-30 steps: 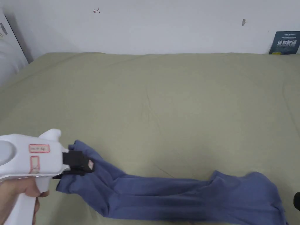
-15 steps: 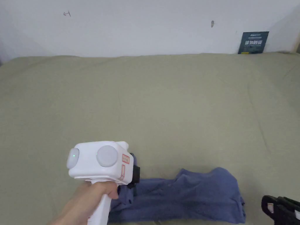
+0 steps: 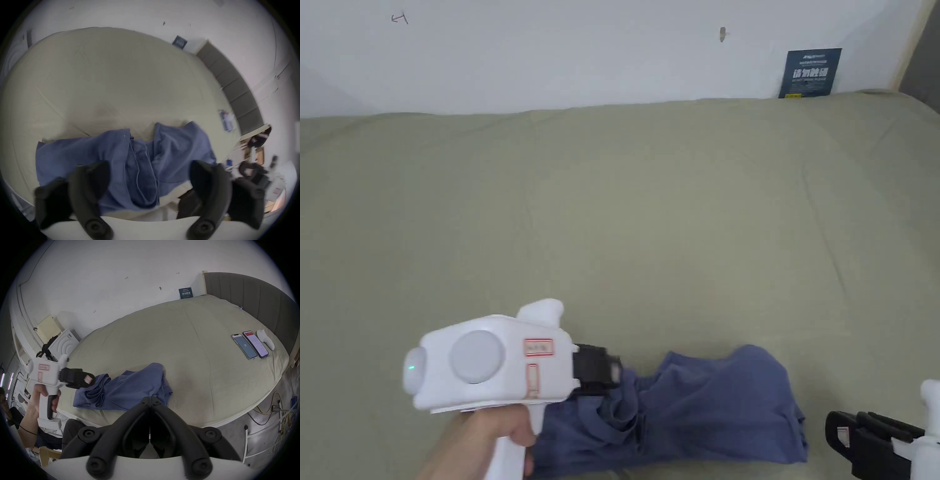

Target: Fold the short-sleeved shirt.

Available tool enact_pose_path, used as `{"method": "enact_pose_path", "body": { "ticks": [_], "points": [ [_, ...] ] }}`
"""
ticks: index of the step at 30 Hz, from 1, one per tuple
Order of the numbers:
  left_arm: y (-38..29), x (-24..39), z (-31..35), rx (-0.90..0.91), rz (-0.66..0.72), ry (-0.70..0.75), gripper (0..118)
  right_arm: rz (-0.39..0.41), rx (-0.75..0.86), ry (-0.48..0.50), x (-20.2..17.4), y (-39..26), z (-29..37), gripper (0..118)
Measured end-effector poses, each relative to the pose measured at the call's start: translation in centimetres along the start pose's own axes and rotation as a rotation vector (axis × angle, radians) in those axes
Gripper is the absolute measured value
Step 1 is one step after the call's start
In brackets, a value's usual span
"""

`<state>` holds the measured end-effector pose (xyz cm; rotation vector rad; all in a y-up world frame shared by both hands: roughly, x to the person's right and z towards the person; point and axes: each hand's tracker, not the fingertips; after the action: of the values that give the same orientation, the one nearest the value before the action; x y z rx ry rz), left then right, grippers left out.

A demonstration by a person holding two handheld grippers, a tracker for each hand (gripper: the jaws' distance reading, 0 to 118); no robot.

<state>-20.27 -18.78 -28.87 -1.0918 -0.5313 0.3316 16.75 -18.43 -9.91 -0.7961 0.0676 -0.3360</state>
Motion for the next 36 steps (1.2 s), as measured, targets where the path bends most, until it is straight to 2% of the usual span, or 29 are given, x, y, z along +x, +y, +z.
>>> {"method": "enact_pose_path", "body": {
  "ticks": [1,4,6,8,12,16,19,21,23,27,31,35,36],
  "points": [
    [-0.2,-1.3,1.2,0.030,0.027,-0.003,4,0.000,-0.002,0.003,-0.1,-0.1,-0.2,0],
    [-0.5,-5.7,3.8,0.090,0.079,0.090,4,0.000,-0.016,0.012,-0.5,-0.2,-0.8,0],
    [-1.0,-7.6,3.4,0.022,0.164,0.110,4,-0.004,-0.024,0.021,-0.6,-0.4,-1.2,0],
    [-1.1,-8.3,1.8,-0.005,0.171,0.097,4,-0.010,-0.034,0.030,-0.8,-0.5,-1.6,0],
    [-1.6,-6.1,-3.7,-0.065,0.186,-0.015,4,-0.006,-0.044,0.026,-1.1,-0.7,-1.7,0],
    [-3.0,-1.4,-8.8,-0.154,0.135,-0.106,4,-0.022,-0.047,0.021,-0.7,-0.7,-1.2,0],
    [-3.8,0.4,-9.5,-0.140,0.043,-0.093,4,-0.029,-0.055,0.008,-0.3,-0.8,-0.9,0],
    [-3.8,-0.1,-9.5,-0.143,0.056,-0.088,4,-0.034,-0.068,0.011,-0.1,-0.9,-1.1,0],
    [-3.1,-1.5,-8.4,-0.144,0.093,-0.118,4,-0.030,-0.074,0.005,-0.4,-1.0,-1.4,0],
    [-1.8,-4.3,-2.3,-0.051,0.072,-0.125,4,-0.024,-0.075,0.030,-1.4,-0.7,-1.9,0],
    [-1.5,-10.3,4.1,0.005,0.133,-0.088,4,0.001,-0.073,0.052,-3.2,-0.1,-3.1,0],
    [-2.7,-15.2,7.4,0.060,0.216,-0.010,4,0.015,-0.078,0.075,-5.0,0.3,-4.4,0],
    [-3.0,-16.3,7.5,0.050,0.258,-0.041,4,0.018,-0.078,0.077,-5.4,0.3,-4.7,0]
  ]
}}
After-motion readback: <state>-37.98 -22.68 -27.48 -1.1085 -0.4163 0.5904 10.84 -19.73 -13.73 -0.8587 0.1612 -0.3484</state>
